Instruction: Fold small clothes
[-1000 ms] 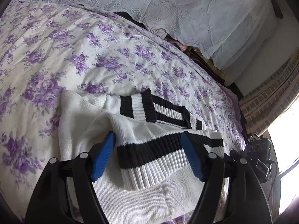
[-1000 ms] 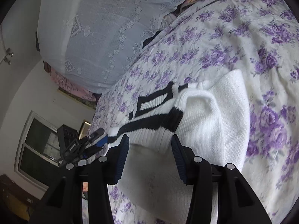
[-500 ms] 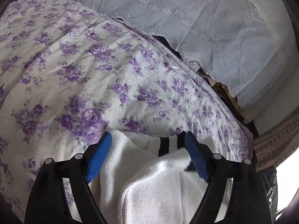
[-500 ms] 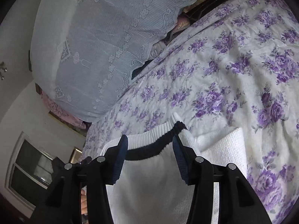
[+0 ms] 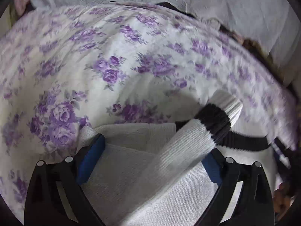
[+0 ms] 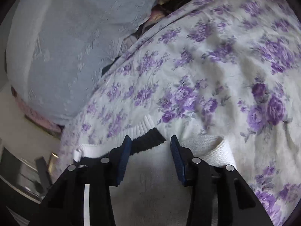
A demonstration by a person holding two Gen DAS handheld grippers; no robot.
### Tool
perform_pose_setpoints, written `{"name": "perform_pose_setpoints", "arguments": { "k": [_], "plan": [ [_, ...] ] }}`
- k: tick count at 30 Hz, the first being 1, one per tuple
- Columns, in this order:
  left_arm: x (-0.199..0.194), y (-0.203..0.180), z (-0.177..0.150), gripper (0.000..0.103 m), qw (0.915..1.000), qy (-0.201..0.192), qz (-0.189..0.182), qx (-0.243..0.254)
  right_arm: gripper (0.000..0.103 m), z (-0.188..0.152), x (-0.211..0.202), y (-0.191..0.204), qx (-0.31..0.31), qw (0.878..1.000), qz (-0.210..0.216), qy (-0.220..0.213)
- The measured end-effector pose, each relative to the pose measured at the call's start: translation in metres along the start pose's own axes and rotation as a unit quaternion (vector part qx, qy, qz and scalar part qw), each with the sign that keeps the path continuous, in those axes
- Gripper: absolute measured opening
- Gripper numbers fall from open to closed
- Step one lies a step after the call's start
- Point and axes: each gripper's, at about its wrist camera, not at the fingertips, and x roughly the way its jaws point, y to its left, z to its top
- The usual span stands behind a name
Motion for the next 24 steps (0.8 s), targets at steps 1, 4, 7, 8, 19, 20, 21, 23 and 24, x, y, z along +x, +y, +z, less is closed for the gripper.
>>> {"name": "perform_pose_setpoints", "arguments": {
  "k": [1, 4, 7, 8, 19, 20, 21, 23, 24],
  "plan": [
    [-0.007, 0.007, 0.003, 0.092, 0.9998, -0.009, -0.009, -0.013, 0.045, 0.002, -0.005, 0.000, -0.010, 1.000, -0.017, -0.008],
    [-0.021, 0.006, 0.005, 0.092, 0.9995, -0.032, -0.007, -0.001, 0.047, -0.001, -0.026, 0.014, -0.031, 0.999, -0.005, -0.040],
    [-0.036, -0.016, 0.009, 0.093, 0.9959, -0.076, 0.009, 0.047, 0.047, -0.006, -0.032, 0.054, -0.097, 0.994, 0.025, -0.046],
    [-0.037, -0.026, 0.012, 0.093, 0.9943, -0.084, 0.017, 0.063, 0.048, -0.008, -0.031, 0.066, -0.122, 0.991, 0.026, -0.045],
    [-0.009, 0.001, 0.025, 0.098, 0.9884, -0.043, 0.145, 0.018, 0.056, -0.015, -0.009, 0.042, -0.107, 0.994, -0.016, -0.020],
    [-0.017, 0.001, 0.023, 0.098, 0.9931, -0.040, 0.109, 0.018, 0.056, -0.018, -0.017, 0.049, -0.120, 0.992, -0.010, -0.028],
    [-0.027, 0.001, 0.021, 0.098, 0.9956, -0.040, 0.083, 0.019, 0.056, -0.021, -0.025, 0.057, -0.136, 0.990, -0.006, -0.036],
    [-0.043, -0.003, 0.013, 0.098, 0.9965, -0.046, 0.063, 0.029, 0.056, -0.028, -0.037, 0.069, -0.162, 0.986, -0.001, -0.044],
    [-0.047, -0.005, 0.008, 0.098, 0.9970, -0.043, 0.052, 0.037, 0.056, -0.031, -0.039, 0.072, -0.169, 0.985, 0.002, -0.039]
  ]
}}
